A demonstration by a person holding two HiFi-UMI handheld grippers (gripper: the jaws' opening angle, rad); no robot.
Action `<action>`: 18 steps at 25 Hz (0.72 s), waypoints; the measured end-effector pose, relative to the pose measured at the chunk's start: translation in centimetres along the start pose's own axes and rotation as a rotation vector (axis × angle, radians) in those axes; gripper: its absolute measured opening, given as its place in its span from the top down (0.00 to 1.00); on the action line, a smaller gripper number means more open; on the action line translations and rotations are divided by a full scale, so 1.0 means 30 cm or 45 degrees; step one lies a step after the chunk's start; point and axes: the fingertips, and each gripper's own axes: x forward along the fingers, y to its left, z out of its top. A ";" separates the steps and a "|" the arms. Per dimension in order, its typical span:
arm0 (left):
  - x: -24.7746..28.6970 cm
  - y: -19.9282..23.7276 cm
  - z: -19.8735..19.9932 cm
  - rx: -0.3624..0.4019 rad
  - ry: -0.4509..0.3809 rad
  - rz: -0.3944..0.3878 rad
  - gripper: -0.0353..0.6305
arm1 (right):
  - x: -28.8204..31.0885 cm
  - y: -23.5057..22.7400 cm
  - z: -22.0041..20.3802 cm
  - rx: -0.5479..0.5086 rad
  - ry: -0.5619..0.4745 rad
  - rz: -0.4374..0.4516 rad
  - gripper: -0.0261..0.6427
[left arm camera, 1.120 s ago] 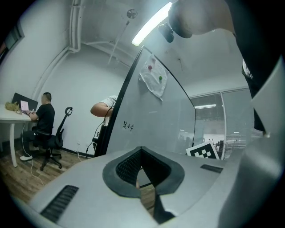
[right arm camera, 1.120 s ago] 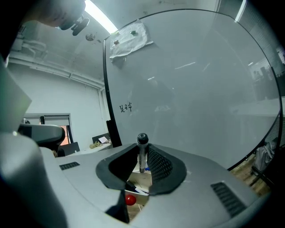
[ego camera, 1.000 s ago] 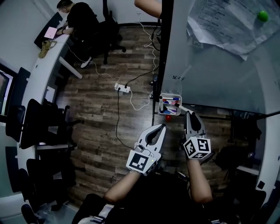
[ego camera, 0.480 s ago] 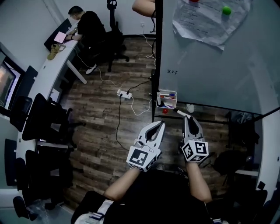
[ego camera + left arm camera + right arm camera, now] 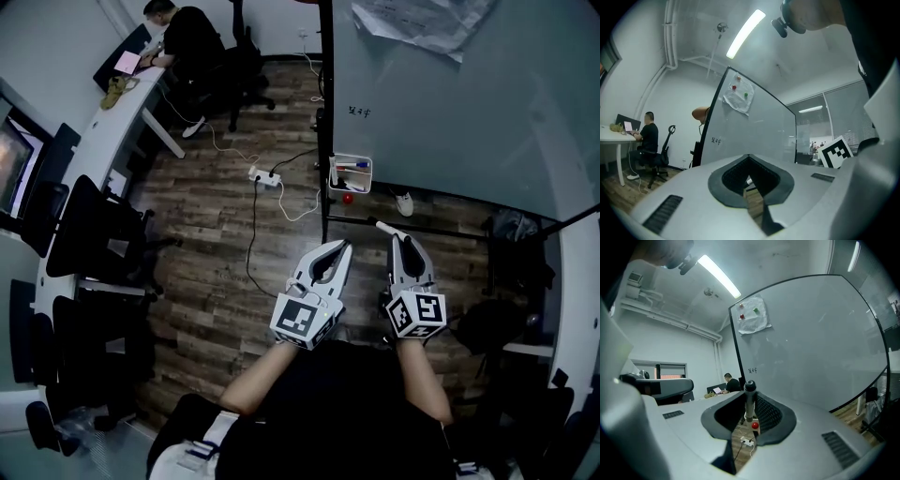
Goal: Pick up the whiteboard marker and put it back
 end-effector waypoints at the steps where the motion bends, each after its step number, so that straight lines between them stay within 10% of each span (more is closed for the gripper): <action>1: -0.006 -0.008 -0.003 -0.002 0.000 0.000 0.94 | -0.009 0.003 -0.002 0.000 0.000 0.003 0.85; 18: -0.025 -0.013 0.017 0.027 -0.016 0.020 0.94 | -0.027 0.029 0.019 -0.006 -0.020 0.025 0.85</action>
